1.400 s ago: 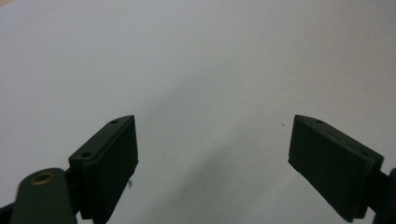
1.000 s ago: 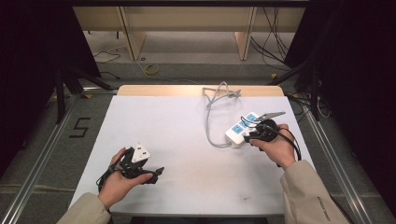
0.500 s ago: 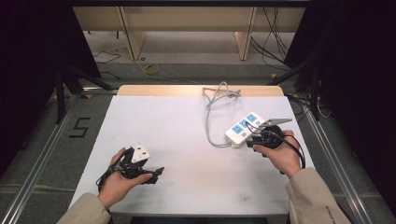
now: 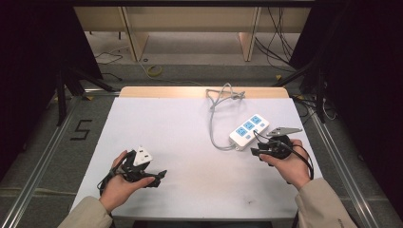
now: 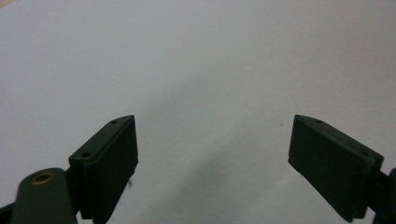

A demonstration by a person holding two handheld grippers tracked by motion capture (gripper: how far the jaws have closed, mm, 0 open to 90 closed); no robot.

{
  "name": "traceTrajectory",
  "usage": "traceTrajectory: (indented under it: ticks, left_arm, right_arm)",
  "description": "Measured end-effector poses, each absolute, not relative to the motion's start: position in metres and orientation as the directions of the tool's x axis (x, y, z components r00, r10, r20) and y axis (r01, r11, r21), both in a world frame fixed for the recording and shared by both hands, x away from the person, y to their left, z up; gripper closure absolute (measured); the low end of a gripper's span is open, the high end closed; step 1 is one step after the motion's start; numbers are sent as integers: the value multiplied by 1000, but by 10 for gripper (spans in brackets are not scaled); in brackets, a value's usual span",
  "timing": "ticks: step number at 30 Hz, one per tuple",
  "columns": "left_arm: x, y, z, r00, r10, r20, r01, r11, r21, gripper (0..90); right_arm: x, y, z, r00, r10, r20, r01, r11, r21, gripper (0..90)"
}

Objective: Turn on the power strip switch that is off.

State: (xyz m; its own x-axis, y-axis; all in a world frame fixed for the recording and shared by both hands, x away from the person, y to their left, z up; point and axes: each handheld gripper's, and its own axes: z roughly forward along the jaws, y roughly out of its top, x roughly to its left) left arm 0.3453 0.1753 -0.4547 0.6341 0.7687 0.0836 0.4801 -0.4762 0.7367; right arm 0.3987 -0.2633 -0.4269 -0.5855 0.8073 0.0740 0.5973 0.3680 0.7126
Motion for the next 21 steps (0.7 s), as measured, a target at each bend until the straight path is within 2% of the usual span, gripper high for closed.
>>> traceTrajectory:
  ticks: [21]
  left_arm:
    - [344,178,-453,638,767,77,473,-468,747,152]
  right_arm:
    - [375,-271,-436,-618,781,93,537,333,775,465]
